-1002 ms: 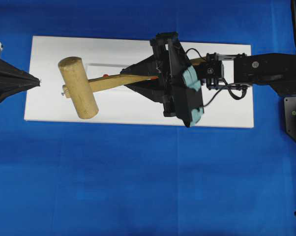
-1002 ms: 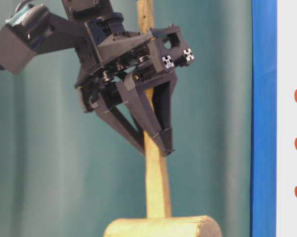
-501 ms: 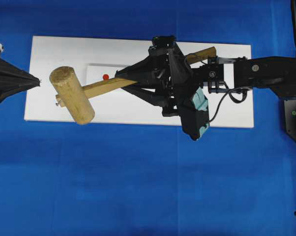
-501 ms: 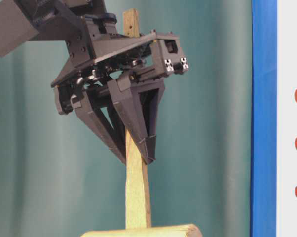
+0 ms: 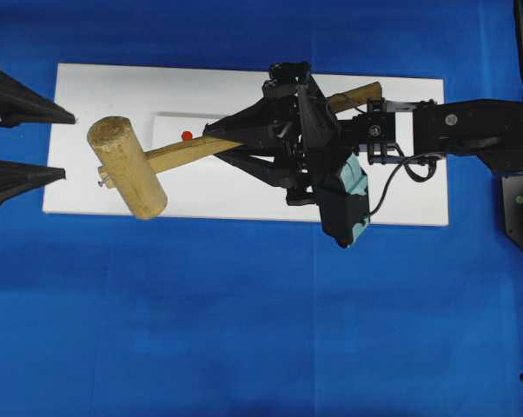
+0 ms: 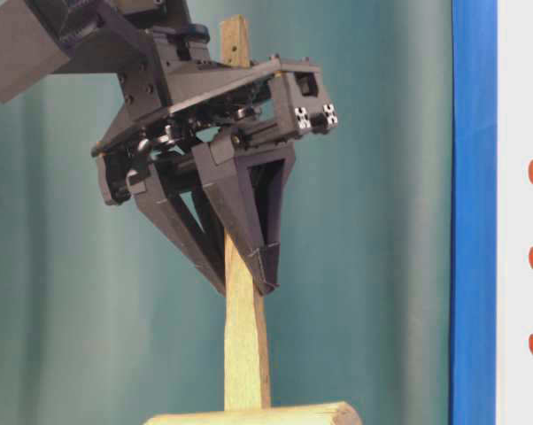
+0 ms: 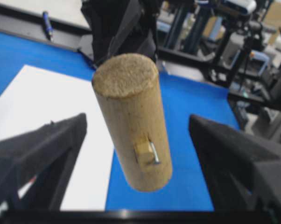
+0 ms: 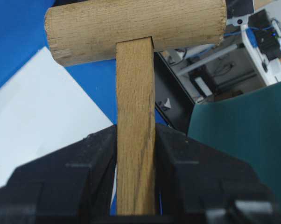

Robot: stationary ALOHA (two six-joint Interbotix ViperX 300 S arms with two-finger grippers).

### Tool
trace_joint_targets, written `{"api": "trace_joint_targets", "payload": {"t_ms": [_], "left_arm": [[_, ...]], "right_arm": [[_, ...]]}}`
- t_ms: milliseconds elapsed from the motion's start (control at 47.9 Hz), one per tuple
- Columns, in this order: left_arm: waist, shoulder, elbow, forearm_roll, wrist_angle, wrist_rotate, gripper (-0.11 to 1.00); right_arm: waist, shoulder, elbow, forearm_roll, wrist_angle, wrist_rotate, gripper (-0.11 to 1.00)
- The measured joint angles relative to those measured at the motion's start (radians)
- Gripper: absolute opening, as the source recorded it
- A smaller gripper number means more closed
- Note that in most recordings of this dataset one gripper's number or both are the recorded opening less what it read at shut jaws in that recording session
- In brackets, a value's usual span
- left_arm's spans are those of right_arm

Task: Hit the mark with a hammer.
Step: 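Bring the left gripper to the mallet head and close on it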

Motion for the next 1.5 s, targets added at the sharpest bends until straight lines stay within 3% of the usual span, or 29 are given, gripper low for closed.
{"api": "trace_joint_targets", "payload": {"t_ms": [292, 626, 918, 1002, 1169, 1503], "left_arm": [[0.006, 0.049, 0.000, -0.002, -0.041, -0.041, 0.93], [0.008, 0.282, -0.072, -0.002, -0.213, -0.052, 0.93], [0.008, 0.371, -0.112, -0.002, -0.252, -0.067, 0.92], [0.008, 0.365, -0.114, -0.002, -0.255, -0.083, 0.86], [0.015, 0.356, -0.112, -0.003, -0.245, -0.137, 0.45], [0.017, 0.353, -0.117, -0.003, -0.209, -0.140, 0.46]], "right_arm": [[0.000, 0.000, 0.000, 0.000, 0.000, 0.000, 0.10], [0.000, 0.000, 0.000, 0.014, 0.000, -0.002, 0.10], [0.002, 0.000, 0.000, 0.014, 0.000, -0.003, 0.10], [0.002, 0.000, 0.000, 0.015, 0.003, -0.003, 0.10], [0.002, 0.000, 0.000, 0.014, 0.009, -0.005, 0.10], [-0.002, 0.000, 0.000, 0.014, 0.018, -0.005, 0.10]]}}
